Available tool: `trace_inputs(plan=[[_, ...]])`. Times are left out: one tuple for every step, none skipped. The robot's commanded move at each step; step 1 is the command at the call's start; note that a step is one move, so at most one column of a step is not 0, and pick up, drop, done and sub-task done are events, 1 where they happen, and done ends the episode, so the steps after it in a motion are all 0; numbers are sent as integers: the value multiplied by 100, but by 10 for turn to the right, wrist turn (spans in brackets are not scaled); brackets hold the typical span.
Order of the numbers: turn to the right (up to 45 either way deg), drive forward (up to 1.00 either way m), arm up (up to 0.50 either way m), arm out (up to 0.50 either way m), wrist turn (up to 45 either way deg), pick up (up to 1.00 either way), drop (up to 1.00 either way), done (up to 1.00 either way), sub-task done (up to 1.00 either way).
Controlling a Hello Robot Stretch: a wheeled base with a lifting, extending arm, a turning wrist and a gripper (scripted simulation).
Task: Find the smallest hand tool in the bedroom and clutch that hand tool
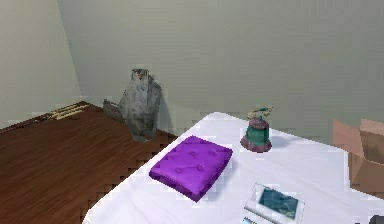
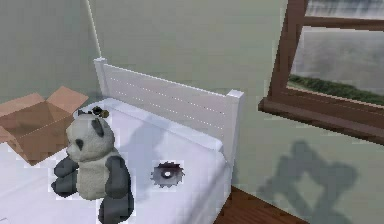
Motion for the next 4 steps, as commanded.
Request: trace_inputs(plan=[[0, 0, 0, 44, 0, 0, 0, 0, 0], [0, 0, 0, 0, 450, 0, 0, 0, 0], [0, 0, 0, 0, 450, 0, 0, 0, 0], [0, 0, 0, 0, 450, 0, 0, 0, 0]])
